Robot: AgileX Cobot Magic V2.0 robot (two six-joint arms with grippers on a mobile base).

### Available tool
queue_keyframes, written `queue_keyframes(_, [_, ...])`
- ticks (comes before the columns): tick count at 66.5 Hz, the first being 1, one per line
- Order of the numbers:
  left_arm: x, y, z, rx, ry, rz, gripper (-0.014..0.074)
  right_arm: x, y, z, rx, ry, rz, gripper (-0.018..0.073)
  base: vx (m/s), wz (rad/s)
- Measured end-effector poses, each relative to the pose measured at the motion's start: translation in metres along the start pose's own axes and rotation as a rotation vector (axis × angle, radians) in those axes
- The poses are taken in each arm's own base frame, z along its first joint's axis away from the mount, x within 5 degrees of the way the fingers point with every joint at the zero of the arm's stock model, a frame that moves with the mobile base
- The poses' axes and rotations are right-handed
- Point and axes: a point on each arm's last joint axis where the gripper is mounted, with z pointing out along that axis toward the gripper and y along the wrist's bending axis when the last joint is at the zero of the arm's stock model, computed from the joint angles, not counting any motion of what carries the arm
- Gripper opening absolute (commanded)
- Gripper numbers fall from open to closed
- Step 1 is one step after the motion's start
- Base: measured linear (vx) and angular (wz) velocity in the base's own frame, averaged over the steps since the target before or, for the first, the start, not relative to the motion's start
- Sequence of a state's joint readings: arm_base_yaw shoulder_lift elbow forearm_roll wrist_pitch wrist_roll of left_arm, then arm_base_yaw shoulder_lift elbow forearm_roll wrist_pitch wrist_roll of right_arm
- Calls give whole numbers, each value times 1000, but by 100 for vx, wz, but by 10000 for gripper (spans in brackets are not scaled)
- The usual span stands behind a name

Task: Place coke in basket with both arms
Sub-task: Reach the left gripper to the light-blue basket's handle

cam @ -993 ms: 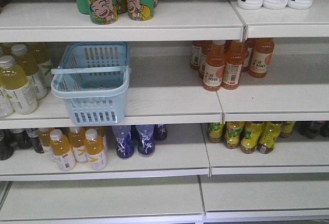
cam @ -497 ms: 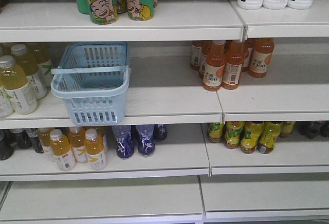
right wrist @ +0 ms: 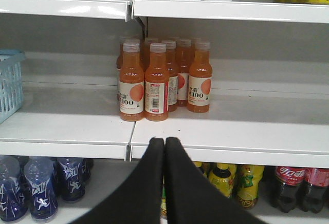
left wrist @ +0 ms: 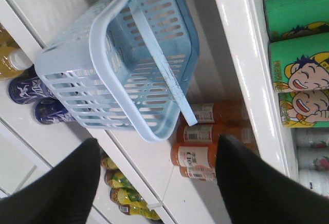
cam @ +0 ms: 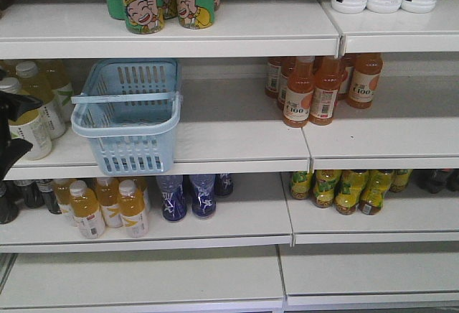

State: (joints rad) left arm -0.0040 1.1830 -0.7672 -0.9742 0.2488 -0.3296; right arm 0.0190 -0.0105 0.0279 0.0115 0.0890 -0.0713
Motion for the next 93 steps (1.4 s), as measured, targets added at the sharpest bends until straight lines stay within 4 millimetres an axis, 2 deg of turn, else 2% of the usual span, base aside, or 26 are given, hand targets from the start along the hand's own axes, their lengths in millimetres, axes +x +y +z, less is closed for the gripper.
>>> queue_keyframes(11, [-1, -10, 29, 18, 90, -64, 470, 0, 0, 0, 0, 0, 0, -10, 0, 0])
queue_keyframes(22, [-1, -9, 56, 54, 138, -120, 470, 0, 0, 0, 0, 0, 0, -10, 0, 0])
queue_keyframes(32, [-2, -4, 79, 55, 170, -80, 470, 0, 0, 0, 0, 0, 0, -10, 0, 0])
queue_keyframes(43, [-5, -10, 103, 68, 213, -64, 470, 0, 0, 0, 0, 0, 0, -10, 0, 0])
queue_keyframes(63, [-11, -15, 137, 72, 242, -62, 470, 0, 0, 0, 0, 0, 0, -10, 0, 0])
queue_keyframes(93, [-15, -10, 172, 59, 271, -70, 470, 0, 0, 0, 0, 0, 0, -10, 0, 0])
